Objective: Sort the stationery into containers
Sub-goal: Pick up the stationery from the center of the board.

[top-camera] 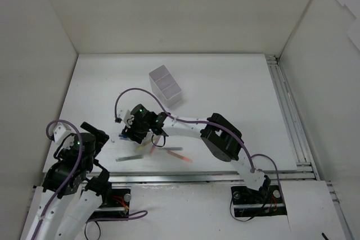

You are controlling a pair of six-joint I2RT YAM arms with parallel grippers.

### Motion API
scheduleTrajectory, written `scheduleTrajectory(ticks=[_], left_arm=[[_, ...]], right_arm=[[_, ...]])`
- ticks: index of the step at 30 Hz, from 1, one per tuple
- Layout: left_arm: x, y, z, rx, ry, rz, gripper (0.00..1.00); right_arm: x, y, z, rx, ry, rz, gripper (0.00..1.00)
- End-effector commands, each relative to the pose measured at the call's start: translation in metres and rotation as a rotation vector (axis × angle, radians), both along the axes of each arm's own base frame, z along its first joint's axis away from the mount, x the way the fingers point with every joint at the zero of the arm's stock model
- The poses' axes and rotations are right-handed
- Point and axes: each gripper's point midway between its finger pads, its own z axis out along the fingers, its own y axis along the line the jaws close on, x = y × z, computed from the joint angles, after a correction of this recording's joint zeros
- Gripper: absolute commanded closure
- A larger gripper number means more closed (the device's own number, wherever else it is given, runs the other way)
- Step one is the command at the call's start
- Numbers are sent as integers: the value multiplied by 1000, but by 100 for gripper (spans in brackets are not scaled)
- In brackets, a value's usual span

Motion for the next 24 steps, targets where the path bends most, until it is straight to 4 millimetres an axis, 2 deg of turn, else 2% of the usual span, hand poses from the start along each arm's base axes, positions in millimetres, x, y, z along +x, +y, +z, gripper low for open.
scheduleTrajectory(ticks=[1,6,9,11,14,15,16,20,21,23,24], left_arm=[[5,3,2,27,7,13,0],[6,3,-1,28,12,14,0],[7,3,-1,30,13,12,0],[8,2,-1,34,17,8,0],[9,2,0,36,17,7,0],[9,2,-1,37,20,7,0],[9,2,-1,37,22,7,0],[12,1,0,33,14,4,0],[12,0,-1,37,19,0,0],[14,-1,-1,36,18,-6,0],[15,-1,-1,39,23,-7,0]], right_arm=[[0,23,28,84,-55,29,47],[2,20,25,74,-59,25,60],[0,20,25,72,-53,40,61],[0,19,24,62,-52,46,48],[1,19,17,48,-52,43,44],[0,19,17,49,-50,44,39],[-1,19,13,44,-45,48,38],[6,20,9,37,-57,26,42],[2,23,8,36,-56,32,43],[5,21,7,35,-55,27,48],[5,20,7,34,-53,26,57]])
